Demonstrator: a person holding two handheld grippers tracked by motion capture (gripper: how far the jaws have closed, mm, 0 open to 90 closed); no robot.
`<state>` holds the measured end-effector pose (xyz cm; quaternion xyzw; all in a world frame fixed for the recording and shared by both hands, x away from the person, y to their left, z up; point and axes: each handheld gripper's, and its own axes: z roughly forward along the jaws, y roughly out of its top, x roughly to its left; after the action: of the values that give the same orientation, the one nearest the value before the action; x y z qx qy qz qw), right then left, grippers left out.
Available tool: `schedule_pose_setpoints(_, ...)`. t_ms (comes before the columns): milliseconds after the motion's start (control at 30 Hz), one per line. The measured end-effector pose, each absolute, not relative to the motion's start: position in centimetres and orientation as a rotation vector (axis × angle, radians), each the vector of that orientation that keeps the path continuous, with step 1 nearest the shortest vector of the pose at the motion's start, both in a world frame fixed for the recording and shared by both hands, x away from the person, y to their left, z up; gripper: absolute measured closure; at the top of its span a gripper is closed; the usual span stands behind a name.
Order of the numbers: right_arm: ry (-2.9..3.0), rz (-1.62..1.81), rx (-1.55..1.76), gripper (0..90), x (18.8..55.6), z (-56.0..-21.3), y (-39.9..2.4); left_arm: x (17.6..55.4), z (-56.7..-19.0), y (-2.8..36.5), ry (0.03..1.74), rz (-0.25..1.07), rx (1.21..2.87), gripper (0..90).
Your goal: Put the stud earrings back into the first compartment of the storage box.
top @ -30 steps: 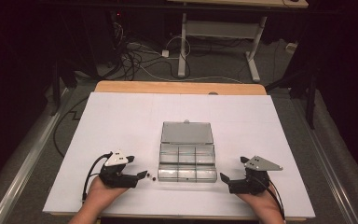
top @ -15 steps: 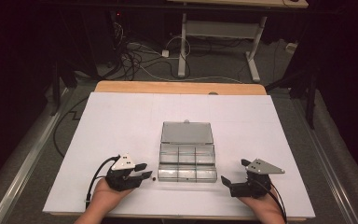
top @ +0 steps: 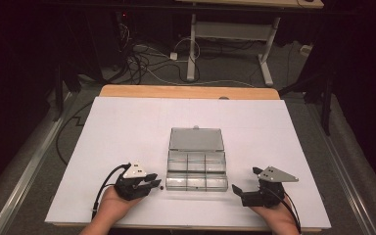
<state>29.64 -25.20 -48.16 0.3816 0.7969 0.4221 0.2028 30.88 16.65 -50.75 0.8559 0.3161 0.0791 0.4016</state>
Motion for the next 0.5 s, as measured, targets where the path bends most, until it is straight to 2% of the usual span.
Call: schedule_pose_setpoints(500,2.217,1.185,1.071,1.9,29.63,-48.15,-25.30,30.82,-50.79,16.39,0.775,0.208,2.184,73.5)
